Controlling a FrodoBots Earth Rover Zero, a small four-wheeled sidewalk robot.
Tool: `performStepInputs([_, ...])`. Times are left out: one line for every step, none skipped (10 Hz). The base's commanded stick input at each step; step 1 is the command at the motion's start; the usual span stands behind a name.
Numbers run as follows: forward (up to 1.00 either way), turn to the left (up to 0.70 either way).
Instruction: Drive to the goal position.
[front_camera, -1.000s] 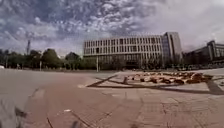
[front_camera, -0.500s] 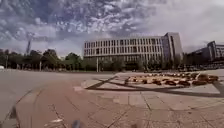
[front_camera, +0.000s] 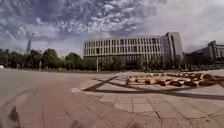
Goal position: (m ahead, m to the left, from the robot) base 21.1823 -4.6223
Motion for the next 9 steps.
performStepInputs([0.7,0.0])
performStepInputs([0.7,0.0])
performStepInputs([0.7,0.0])
performStepInputs([0.7,0.0])
performStepInputs([0.7,0.0])
performStepInputs([0.7,0.0])
performStepInputs([0.7,0.0])
performStepInputs([0.7,0.0])
performStepInputs([0.7,0.0])
